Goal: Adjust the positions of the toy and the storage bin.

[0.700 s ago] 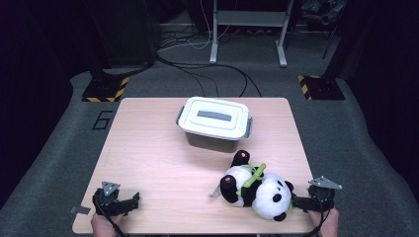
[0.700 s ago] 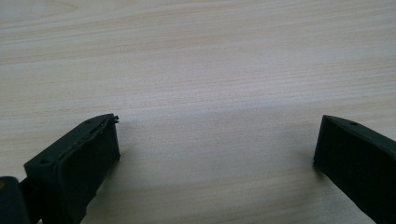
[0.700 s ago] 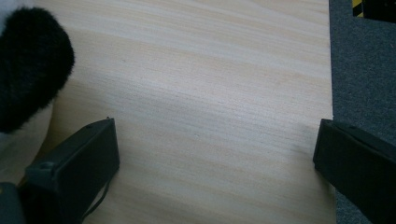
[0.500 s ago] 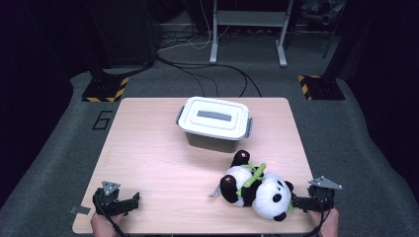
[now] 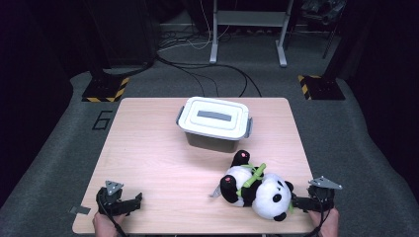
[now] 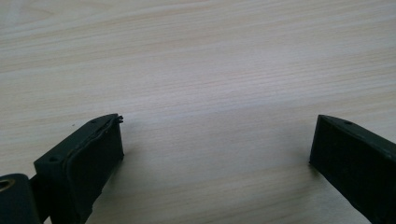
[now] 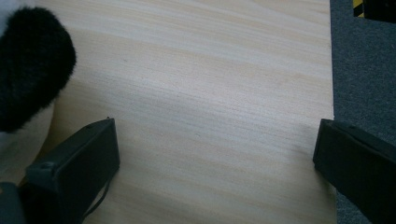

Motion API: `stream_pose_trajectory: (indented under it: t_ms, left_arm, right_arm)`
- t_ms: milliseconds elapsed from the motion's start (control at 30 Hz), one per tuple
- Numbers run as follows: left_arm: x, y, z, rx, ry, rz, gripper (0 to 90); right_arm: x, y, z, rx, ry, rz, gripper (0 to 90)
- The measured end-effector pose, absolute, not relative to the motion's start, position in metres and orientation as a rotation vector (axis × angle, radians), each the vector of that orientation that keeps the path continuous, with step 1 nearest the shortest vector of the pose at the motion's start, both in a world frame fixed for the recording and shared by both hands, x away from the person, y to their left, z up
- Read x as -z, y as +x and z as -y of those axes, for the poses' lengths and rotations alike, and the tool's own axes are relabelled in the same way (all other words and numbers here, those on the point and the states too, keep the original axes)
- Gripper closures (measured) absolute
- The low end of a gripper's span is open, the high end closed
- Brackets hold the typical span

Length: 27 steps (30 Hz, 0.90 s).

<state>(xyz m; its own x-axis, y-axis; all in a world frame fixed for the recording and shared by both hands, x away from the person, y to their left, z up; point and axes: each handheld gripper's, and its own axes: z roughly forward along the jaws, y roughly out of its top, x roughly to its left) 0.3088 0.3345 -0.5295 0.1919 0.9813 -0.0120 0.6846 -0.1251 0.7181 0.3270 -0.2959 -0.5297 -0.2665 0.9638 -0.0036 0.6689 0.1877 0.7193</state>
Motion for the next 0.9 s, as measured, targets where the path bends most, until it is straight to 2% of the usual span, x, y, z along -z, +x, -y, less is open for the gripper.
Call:
stream_pose_trajectory:
  t_ms: [367,900]
  left_arm:
    - [0.514,0.312,-0.314,-0.597,1.891,-1.472,0.0]
    - [0.490,0.314,-0.265,-0.546,1.949,-1.306,0.0]
  right_arm:
    - [0.530,0.327,0.296,-0.850,1.526,-2.007,0.0]
    - [0.530,0.327,0.296,-0.851,1.530,-2.005,0.0]
